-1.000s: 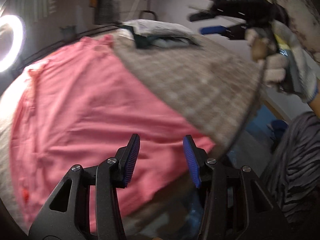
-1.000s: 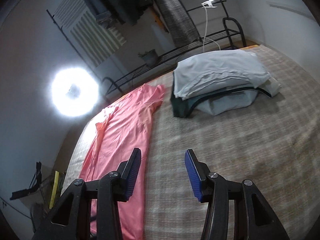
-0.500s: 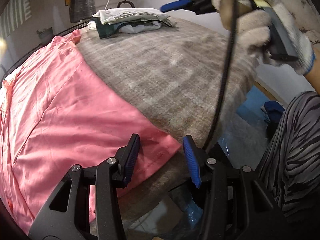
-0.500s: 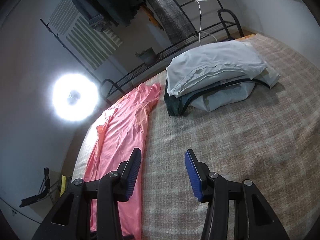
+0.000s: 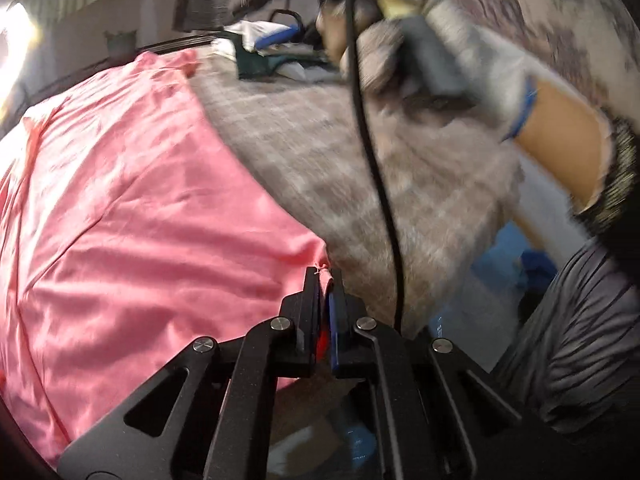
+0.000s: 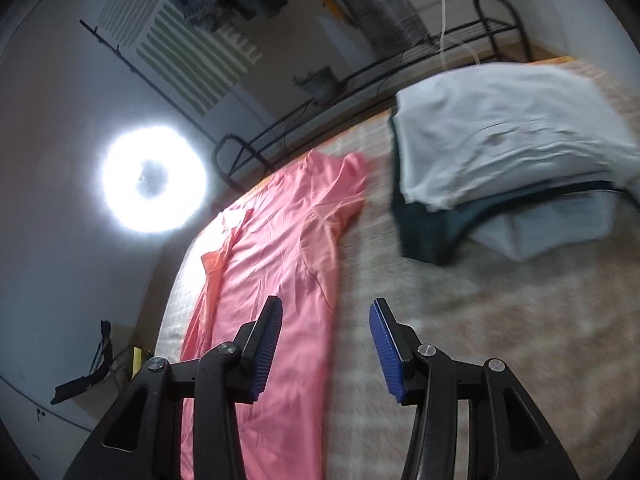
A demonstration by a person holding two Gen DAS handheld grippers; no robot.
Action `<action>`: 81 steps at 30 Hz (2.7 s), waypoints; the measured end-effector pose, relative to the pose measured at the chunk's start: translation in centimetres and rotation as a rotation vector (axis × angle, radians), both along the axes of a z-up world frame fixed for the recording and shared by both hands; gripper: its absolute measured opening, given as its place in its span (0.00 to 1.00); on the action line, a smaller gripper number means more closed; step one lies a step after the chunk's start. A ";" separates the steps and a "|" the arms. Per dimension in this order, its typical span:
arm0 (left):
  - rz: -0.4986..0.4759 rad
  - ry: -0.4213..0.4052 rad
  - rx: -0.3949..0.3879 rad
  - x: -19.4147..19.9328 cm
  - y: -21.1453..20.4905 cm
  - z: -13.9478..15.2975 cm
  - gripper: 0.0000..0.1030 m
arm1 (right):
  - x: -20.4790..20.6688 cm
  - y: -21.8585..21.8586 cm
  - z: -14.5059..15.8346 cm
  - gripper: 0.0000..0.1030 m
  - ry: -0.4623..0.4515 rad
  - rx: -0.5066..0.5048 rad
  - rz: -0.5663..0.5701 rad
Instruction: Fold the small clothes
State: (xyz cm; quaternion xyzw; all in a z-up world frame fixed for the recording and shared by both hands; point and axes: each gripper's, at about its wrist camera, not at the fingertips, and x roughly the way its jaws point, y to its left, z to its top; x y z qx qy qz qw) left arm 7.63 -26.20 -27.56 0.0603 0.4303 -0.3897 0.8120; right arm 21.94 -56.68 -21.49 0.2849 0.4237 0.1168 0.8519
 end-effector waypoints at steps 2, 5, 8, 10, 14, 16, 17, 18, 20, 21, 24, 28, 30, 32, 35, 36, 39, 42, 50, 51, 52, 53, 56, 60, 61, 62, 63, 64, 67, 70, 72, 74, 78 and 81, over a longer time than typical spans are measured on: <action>0.031 0.025 -0.042 0.3 1.1 0.5 0.01 | 1.9 1.1 -0.9 0.47 0.018 -0.013 0.010; 0.062 0.032 -0.074 0.3 2.0 1.2 0.01 | 4.6 2.3 -2.3 0.47 0.045 -0.028 0.016; 0.083 0.032 -0.095 0.2 2.6 1.8 0.01 | 7.1 3.4 -3.5 0.47 0.064 -0.043 0.014; 0.097 0.034 -0.110 0.1 3.0 2.2 0.01 | 8.9 4.1 -4.5 0.47 0.083 -0.056 0.006; 0.119 0.026 -0.112 0.1 3.3 2.7 0.01 | 11.4 4.4 -6.6 0.45 0.136 -0.076 -0.037; 0.134 0.032 -0.122 0.1 3.8 2.6 0.01 | 12.2 4.1 -7.0 0.44 0.123 -0.046 -0.063; 0.140 0.033 -0.121 0.1 3.8 2.6 0.01 | 12.6 3.8 -7.1 0.44 0.125 -0.028 -0.071; 0.146 0.035 -0.122 0.1 3.9 2.6 0.01 | 13.0 3.5 -7.2 0.44 0.122 -0.010 -0.080; 0.155 0.047 -0.122 0.4 4.1 2.4 0.01 | 13.7 3.1 -7.4 0.44 0.113 0.019 -0.097; 0.157 0.050 -0.122 0.5 4.3 2.3 0.01 | 14.0 2.9 -7.5 0.42 0.111 0.030 -0.101; 0.166 0.053 -0.123 0.6 4.7 2.0 0.01 | 14.7 3.4 -7.7 0.24 0.097 0.015 -0.086; 0.189 0.071 -0.153 0.8 5.7 2.0 0.01 | 16.0 5.0 -6.9 0.04 0.117 -0.093 -0.020; 0.199 0.072 -0.165 0.9 6.3 2.1 0.01 | 16.3 5.7 -5.8 0.01 0.106 -0.132 -0.006; 0.214 0.076 -0.176 0.9 7.0 2.1 0.01 | 16.5 6.5 -4.6 0.00 0.091 -0.156 0.003; 0.243 0.090 -0.199 0.9 8.3 2.0 0.01 | 16.9 8.3 -3.0 0.00 0.087 -0.234 0.009; 0.252 0.093 -0.205 0.9 8.6 2.0 0.01 | 17.0 8.9 -2.6 0.00 0.086 -0.273 0.013; 0.285 0.095 -0.220 0.9 9.9 2.1 0.01 | 17.3 11.3 -1.1 0.00 0.073 -0.405 0.046; 0.327 0.110 -0.234 0.9 11.5 1.9 0.01 | 17.8 14.3 -0.1 0.00 0.051 -0.509 0.091; 0.476 0.152 -0.238 1.1 15.8 0.3 0.01 | 20.0 23.2 -0.3 0.00 0.017 -0.602 0.201; 0.489 0.155 -0.239 1.1 16.1 0.1 0.01 | 20.3 24.1 -0.6 0.00 0.019 -0.607 0.213; 0.502 0.157 -0.239 1.1 16.5 0.0 0.01 | 20.6 25.2 -0.9 0.00 0.019 -0.617 0.229; 0.509 0.155 -0.232 1.1 16.8 -0.1 0.01 | 20.7 26.1 -1.1 0.00 0.015 -0.625 0.239; 0.528 0.153 -0.210 1.0 17.6 -0.6 0.01 | 21.1 28.5 -1.8 0.00 0.006 -0.637 0.276; 0.527 0.181 -0.174 1.1 17.6 -1.3 0.01 | 21.7 30.4 -3.6 0.03 0.033 -0.642 0.312; 0.523 0.171 -0.158 1.0 17.5 -1.2 0.01 | 22.0 30.7 -4.2 0.04 0.056 -0.628 0.326; 0.518 0.165 -0.144 1.0 17.6 -1.0 0.01 | 22.2 30.7 -4.6 0.17 0.072 -0.620 0.334; 0.508 0.160 -0.136 0.9 17.5 -0.9 0.01 | 22.1 30.8 -4.7 0.29 0.082 -0.609 0.340; 0.496 0.147 -0.128 0.7 17.6 -0.6 0.03 | 22.0 30.6 -4.7 0.32 0.082 -0.585 0.352; 0.480 0.116 -0.113 0.3 18.0 0.4 0.29 | 21.6 28.9 -3.3 0.33 0.078 -0.462 0.401; 0.472 0.093 -0.123 -0.2 18.9 1.6 0.33 | 21.1 25.6 -0.9 0.35 0.029 -0.365 0.372; 0.476 0.081 -0.125 -0.3 19.7 2.4 0.33 | 21.2 22.2 0.0 0.35 0.030 -0.356 0.259; 0.493 0.060 -0.116 -0.6 21.0 3.6 0.33 | 21.8 19.2 -0.1 0.38 0.064 -0.319 0.159; 0.535 0.018 -0.087 -0.3 23.3 6.1 0.33 | 23.5 15.9 -1.4 0.38 0.121 -0.258 0.057; 0.595 -0.035 -0.102 0.2 24.8 7.7 0.33 | 24.6 16.1 -2.2 0.37 0.134 -0.287 0.058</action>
